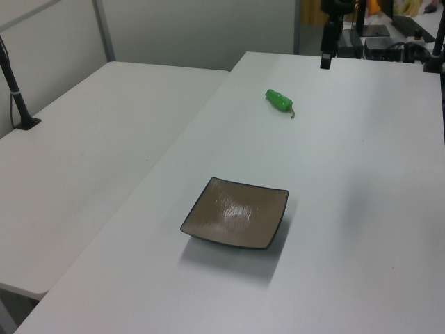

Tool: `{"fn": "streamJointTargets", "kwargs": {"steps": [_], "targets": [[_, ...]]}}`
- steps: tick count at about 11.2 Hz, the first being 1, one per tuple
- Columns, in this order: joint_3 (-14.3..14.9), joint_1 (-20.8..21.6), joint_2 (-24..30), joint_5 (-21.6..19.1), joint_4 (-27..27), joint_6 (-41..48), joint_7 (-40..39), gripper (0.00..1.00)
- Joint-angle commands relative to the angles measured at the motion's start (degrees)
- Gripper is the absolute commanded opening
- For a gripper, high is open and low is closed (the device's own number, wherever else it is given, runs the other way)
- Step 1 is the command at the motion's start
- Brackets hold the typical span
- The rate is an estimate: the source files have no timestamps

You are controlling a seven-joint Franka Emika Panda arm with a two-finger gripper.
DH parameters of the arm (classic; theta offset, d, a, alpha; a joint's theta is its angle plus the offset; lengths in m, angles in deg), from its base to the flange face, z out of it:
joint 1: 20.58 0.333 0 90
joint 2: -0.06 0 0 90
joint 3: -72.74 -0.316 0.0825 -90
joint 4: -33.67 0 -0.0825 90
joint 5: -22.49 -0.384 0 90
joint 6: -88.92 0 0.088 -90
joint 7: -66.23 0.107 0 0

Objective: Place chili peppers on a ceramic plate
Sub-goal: 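Move the open gripper from above the plate toward the green chili pepper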

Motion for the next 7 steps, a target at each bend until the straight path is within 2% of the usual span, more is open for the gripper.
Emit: {"fn": "streamJointTargets", "kwargs": {"steps": [1,7], "targets": [[0.8,0.8,0.1,-0.5,-1.1,-0.5,-1.5,1.0],[0.8,0.7,0.0,-0.7,-0.8,-0.5,-1.8,1.0]]}}
